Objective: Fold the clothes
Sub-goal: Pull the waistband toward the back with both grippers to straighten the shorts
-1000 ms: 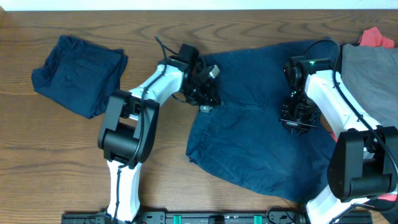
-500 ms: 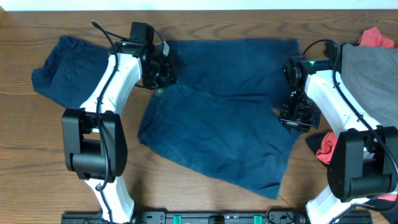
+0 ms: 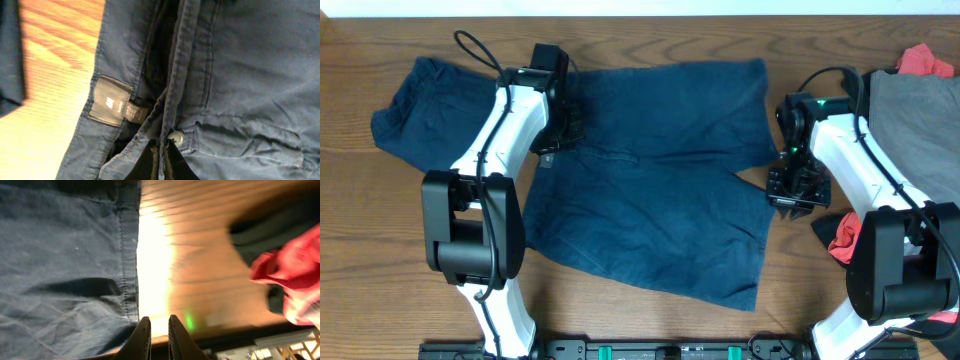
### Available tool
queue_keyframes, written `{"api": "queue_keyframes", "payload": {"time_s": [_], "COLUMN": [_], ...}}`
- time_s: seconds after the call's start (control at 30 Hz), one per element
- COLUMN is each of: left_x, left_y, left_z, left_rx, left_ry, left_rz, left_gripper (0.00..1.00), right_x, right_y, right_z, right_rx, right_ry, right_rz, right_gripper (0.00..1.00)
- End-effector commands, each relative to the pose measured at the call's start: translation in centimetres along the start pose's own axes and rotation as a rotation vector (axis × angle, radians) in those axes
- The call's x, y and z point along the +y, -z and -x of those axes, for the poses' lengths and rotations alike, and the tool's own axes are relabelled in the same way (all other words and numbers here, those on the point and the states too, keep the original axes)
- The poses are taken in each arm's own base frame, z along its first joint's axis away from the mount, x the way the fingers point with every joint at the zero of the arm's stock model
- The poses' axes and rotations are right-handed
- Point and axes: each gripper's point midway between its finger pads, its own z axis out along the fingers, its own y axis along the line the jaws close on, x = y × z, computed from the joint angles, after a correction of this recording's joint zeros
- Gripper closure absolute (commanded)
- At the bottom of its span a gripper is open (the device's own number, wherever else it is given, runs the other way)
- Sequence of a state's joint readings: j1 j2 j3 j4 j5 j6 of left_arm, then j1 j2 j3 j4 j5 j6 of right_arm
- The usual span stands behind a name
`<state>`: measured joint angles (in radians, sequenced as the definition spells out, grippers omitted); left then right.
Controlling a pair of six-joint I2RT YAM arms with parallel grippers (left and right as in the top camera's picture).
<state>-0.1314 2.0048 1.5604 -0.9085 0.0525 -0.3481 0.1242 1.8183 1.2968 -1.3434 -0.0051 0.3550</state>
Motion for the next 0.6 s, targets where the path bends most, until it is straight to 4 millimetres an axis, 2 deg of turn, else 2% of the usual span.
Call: {"api": "queue_keyframes", "payload": {"time_s": [0.0, 0.1, 0.23, 0.47, 0.57], "left_x": [1.2, 1.3, 1.3, 1.4, 1.4], "left_y": [-0.1, -0.1, -0.2, -0.2, -0.2], "left_z": [0.7, 0.6, 0.5, 0.2, 0.3], "left_rx": [-0.029, -0.027, -0.021, -0.013, -0.014], "left_ry": [0.038, 0.038, 0.033, 0.027, 0.027], "left_rz": [0.059, 0.06, 0.063, 0.066, 0.066], "left_gripper": [0.94, 0.94, 0.94, 0.94, 0.94], "right_x": [1.5, 2.1, 3.4, 3.8, 2.9], "right_y": [-1.4, -2.6, -3.0, -3.0, -3.2], "right_z": [-1.3, -1.3, -0.7, 0.8, 1.3], "right_rx": [0.055, 0.052, 0.027, -0.035, -0.056], "right_ry": [0.098, 0.096, 0.098, 0.092, 0.054], "right_rz": [0.115, 0.15, 0.222, 0.232, 0.18], "right_gripper": [0.89, 0.92, 0.92, 0.92, 0.91]}}
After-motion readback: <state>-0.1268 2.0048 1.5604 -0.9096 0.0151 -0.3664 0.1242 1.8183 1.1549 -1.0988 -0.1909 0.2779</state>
